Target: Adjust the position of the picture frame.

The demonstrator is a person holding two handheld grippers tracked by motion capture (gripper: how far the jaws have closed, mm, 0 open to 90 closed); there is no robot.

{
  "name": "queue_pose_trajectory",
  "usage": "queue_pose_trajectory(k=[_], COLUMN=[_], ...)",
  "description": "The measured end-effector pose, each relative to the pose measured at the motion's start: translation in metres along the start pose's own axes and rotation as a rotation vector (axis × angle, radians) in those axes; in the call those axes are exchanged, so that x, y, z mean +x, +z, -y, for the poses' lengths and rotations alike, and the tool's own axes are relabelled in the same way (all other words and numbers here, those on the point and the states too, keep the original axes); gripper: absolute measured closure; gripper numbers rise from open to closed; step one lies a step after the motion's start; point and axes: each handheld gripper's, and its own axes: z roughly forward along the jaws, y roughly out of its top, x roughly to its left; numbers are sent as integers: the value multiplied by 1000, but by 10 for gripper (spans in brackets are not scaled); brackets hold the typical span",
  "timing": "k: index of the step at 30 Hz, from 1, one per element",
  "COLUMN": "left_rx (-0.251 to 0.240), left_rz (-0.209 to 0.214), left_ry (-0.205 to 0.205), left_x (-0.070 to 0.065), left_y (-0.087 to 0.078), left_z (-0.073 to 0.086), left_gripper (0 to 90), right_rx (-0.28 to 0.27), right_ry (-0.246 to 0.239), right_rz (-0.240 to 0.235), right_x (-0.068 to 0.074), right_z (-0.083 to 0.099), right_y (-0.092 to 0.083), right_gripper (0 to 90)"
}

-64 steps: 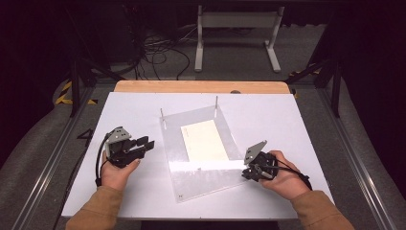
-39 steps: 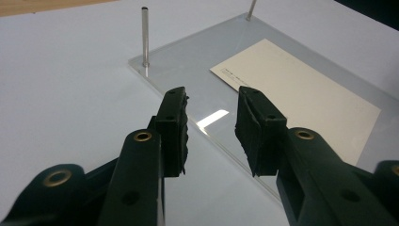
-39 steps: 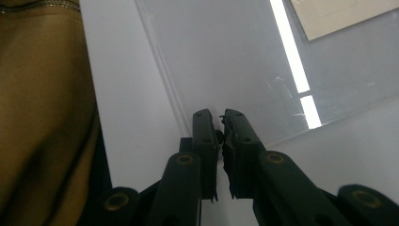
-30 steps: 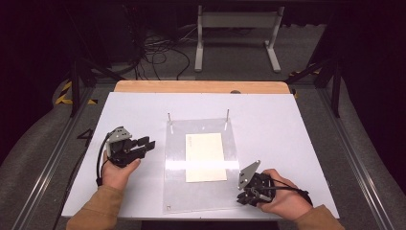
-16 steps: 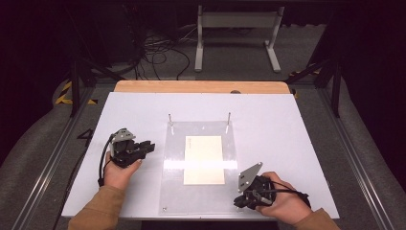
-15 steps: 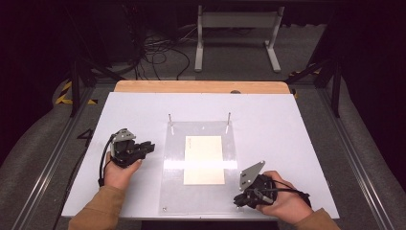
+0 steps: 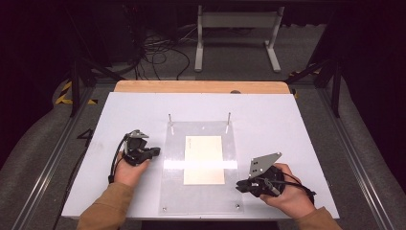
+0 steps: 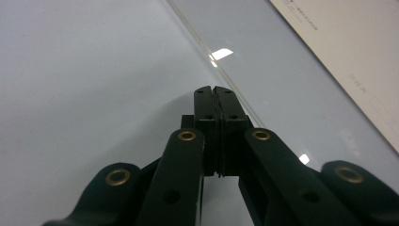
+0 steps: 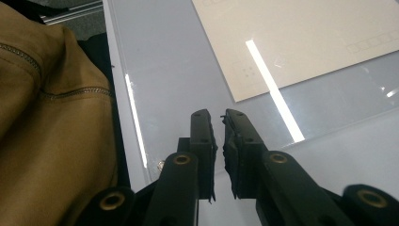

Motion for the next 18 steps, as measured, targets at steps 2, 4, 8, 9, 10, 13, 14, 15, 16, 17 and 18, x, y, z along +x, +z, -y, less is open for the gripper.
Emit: queue_pose_trajectory(k=[2,4,8,9,10,13,14,15,16,17,18], left_rx=[-2,10,9,4,3,-2,-8,-10,-14,-16,-19], left_rz=[25,35,6,10,19,13,25,23,19,13,10], left_ry=[0,14,16,20,15,43,0,7,-1,14,12], left_x=[-1,-5,-8,-7,-5,-3,-6,-5,-6,-6,-6], left_y=[4,8,10,11,11,12,14,15,16,17,18], left_z=[-2,-7,-10,-10,-11,-12,-12,-13,-14,-16,-17], left_gripper=[899,900,900,900,900,900,900,900,900,900,900], right_rx=[-8,-12,-18,-19,-20,-20,-22,-21,-26,-27,-28], right_ry=[5,13,17,23,24,32,35,35,37,35,37], right_rz=[5,11,14,14,15,15,16,18,19,22,23], right_x=[0,0,0,0,0,-1,-1,-1,-2,-2,-3], right_z=[1,2,5,6,7,9,9,9,9,9,9], right_y=[-2,-4,-6,-7,-7,-9,-9,-10,-11,-12,-12], right_gripper=[816,816,820,821,822,822,822,822,822,822,823])
